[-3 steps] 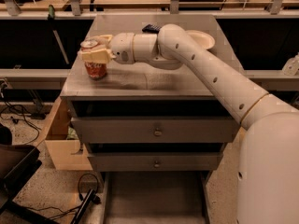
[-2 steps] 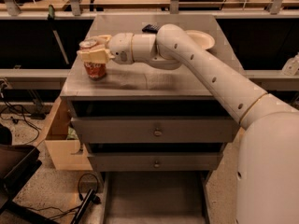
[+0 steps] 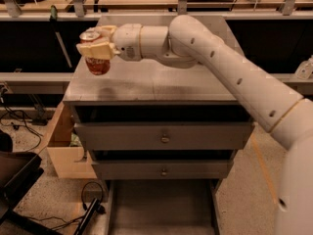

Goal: Place coke can into bottom drawer

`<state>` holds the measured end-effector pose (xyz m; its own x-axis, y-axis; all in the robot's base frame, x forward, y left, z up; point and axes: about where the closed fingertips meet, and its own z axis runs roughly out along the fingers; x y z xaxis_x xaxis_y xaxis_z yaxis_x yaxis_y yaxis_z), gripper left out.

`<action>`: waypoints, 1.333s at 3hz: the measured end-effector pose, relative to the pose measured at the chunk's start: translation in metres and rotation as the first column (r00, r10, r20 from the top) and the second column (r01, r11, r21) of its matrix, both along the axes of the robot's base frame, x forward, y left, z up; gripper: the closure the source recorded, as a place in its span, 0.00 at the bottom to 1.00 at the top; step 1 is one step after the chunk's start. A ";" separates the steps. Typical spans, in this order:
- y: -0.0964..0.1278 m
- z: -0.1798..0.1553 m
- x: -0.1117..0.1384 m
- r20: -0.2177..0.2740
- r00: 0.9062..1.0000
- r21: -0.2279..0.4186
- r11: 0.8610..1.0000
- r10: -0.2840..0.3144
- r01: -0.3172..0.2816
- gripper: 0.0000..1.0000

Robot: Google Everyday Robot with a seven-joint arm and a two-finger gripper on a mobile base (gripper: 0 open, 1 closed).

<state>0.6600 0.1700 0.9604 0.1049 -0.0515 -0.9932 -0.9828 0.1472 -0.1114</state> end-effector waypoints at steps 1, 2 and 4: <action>-0.016 0.038 -0.063 0.077 0.997 0.015 1.000 -0.029 0.028 1.00; -0.013 0.050 -0.139 0.119 0.993 0.025 1.000 -0.018 0.015 1.00; -0.075 -0.066 -0.211 -0.026 0.992 -0.019 0.992 -0.125 0.124 1.00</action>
Offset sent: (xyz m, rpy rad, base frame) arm -0.2536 -0.1502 -0.0600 -0.1096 -0.0166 -0.1996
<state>0.4492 0.0947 0.8946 0.0698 -0.0796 -0.9944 -0.9596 0.2669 -0.0887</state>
